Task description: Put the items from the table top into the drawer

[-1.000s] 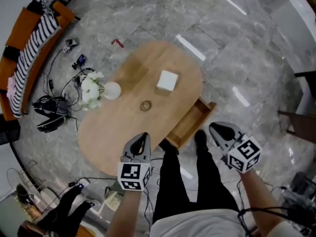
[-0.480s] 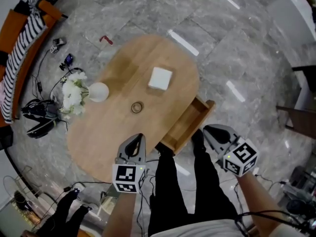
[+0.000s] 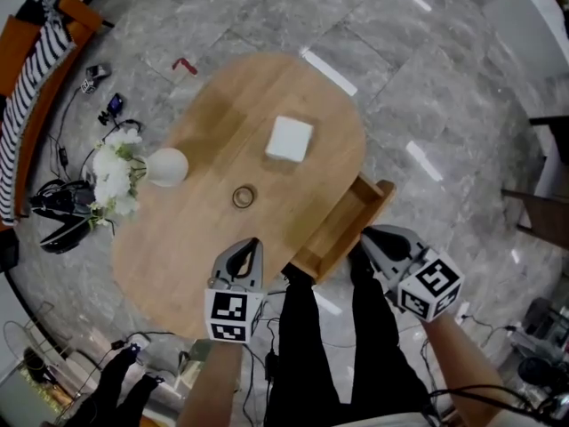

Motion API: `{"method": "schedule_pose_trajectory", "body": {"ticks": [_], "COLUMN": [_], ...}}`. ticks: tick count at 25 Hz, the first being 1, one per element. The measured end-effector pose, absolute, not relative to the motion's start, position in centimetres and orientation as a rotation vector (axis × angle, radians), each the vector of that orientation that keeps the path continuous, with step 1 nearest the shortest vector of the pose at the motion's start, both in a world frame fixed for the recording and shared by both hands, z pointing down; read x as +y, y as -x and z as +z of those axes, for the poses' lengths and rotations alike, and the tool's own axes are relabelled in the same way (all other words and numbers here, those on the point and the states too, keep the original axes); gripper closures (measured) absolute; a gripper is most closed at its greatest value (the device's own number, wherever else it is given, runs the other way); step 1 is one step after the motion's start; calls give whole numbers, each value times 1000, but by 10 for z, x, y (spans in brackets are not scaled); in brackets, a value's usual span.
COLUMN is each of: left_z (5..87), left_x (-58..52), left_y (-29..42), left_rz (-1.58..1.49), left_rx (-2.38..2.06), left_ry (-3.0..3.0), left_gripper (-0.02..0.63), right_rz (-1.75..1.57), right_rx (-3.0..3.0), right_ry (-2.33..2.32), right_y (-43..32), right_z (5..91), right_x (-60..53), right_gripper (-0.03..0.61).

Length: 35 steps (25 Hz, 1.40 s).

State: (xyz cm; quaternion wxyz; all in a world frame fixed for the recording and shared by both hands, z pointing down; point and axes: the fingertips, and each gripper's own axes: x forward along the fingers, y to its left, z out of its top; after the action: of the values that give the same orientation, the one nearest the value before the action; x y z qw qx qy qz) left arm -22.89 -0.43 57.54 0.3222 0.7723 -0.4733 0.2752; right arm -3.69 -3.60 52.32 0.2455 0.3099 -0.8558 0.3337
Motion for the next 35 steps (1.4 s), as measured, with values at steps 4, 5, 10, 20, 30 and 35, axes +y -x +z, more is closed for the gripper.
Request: {"method": "schedule_pose_trajectory", "body": {"ticks": [4,5,10,20,30,35], "left_z": [599,604,630,677,719,733], "left_x": [-9,-10,-13,-28,-45,-48], "left_y": [230,230,232,244,258,259], "left_rz": [735,741,781,918,1050,1114], "left_rx": [-1237,-1233,-1210,-1154,-1096,-1035], "left_ry": [-2043,-2043,-2042,-2028,-2024,-1999], "left_gripper": [611,611,611,577,552,534], "right_rz": [917,919,943,1012,1043,1076], "right_rx": [-2335,-2332,-2318,-2307,-2303,-2294], "right_ry": [-840,-839,-826,-791,-762,-773], "right_y": [42,42,48,73,86,87], "right_z": [540,544,567,597,604,609], "right_x": [-38,-39,-39,-34,-37,-37], "right_gripper": [534,534,534,534,534,534]}}
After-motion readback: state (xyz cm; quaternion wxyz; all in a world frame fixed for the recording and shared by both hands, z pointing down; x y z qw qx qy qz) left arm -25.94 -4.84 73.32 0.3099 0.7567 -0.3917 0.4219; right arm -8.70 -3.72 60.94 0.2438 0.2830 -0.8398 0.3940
